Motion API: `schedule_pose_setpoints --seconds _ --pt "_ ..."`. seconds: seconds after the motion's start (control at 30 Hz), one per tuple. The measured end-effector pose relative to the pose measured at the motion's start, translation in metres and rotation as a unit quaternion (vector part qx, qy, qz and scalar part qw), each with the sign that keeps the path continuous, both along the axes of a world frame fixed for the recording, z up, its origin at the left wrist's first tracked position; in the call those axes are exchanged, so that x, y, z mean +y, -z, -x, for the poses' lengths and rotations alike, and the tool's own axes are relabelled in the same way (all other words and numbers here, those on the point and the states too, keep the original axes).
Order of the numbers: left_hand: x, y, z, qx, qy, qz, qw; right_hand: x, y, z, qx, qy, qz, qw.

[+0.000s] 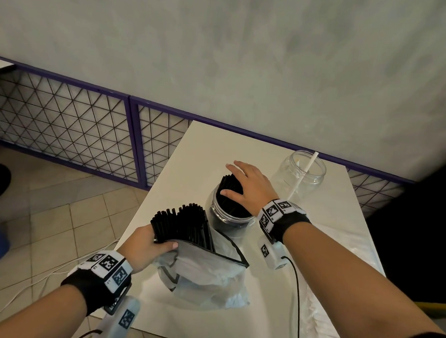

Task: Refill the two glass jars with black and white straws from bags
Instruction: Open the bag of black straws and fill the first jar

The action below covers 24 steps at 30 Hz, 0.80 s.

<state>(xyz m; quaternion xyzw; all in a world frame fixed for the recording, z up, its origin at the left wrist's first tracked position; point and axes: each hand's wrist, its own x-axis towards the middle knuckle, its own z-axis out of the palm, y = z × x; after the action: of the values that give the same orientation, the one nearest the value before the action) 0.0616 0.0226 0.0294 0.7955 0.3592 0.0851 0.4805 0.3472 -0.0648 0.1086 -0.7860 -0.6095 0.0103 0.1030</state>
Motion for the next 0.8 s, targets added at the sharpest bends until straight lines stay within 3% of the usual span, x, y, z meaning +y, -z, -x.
schedule_pose_setpoints --seconds 0.1,0.33,0.53,0.8 --pt "-0.001 -0.001 0.001 0.010 -0.002 -0.005 1.000 0.007 0.000 0.001 0.036 0.009 0.025 0.999" --pt "-0.001 -0.004 0.002 0.009 -0.008 -0.001 1.000 0.010 -0.005 0.001 0.058 0.031 -0.037 0.997" --pt "0.000 -0.005 0.001 0.011 -0.007 -0.005 1.000 0.011 -0.007 0.000 0.068 0.047 0.041 0.996" --pt "-0.002 -0.006 0.003 0.004 -0.011 0.001 1.000 -0.022 -0.037 0.017 0.104 0.008 -0.106 0.989"
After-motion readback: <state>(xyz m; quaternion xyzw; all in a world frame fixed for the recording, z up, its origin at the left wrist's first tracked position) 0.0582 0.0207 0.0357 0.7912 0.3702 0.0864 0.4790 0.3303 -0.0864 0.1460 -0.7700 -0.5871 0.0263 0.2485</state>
